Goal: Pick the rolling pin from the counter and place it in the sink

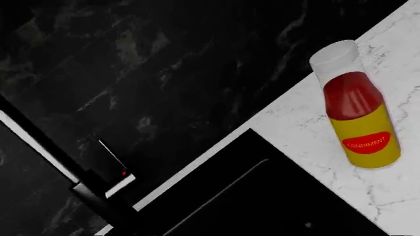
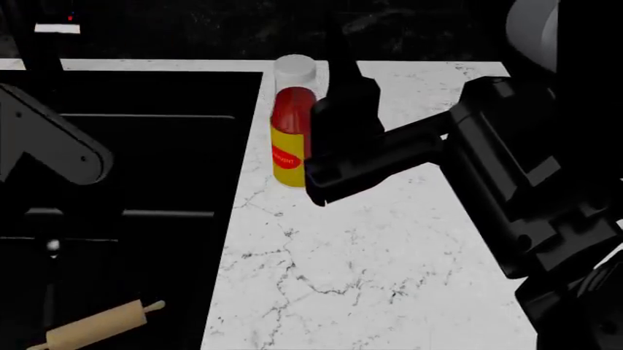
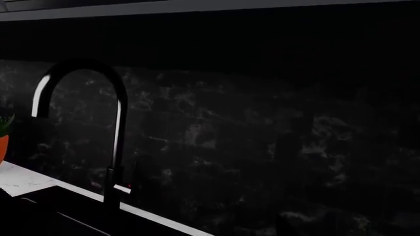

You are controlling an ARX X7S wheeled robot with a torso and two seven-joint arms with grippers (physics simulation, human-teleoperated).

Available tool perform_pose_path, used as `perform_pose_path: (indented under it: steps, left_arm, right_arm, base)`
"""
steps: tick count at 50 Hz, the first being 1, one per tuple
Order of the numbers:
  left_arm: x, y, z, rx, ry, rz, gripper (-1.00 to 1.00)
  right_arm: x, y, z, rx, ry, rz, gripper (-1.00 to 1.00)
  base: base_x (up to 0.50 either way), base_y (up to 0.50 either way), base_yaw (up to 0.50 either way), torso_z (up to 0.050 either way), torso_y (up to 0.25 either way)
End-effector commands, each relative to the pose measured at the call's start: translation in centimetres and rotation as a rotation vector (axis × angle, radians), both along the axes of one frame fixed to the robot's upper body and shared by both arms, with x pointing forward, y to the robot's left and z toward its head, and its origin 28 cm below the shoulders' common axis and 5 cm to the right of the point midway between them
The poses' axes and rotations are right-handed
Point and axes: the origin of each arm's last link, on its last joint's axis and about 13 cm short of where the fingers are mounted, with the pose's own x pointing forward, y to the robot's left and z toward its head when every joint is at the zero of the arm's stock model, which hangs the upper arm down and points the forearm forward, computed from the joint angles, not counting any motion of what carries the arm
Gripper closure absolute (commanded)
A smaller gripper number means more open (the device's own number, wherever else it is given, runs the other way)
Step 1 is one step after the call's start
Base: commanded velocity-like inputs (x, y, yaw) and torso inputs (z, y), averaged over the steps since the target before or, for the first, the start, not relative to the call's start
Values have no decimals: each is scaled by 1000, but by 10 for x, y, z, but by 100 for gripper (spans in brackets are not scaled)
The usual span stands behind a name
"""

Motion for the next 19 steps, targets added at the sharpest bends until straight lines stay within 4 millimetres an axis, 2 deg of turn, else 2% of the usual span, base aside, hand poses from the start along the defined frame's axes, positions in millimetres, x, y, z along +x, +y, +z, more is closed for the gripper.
perform_pose_path:
  steps: [1,13,19]
  left_arm:
    - [-47,-15,22,-162,-241,-16,-100]
    - [-94,-27,38,-252,-393,-81,-100]
    - [-106,-24,28,-250,-380,-80,-100]
  right_arm:
    - [2,-1,-4,5,8,2,-100]
    - [2,-2,-6,12,12,1,-100]
    - [3,-2,-7,12,14,6,-100]
  base:
    - [0,0,0,0,0]
    - [0,0,0,0,0]
    - [0,0,0,0,0]
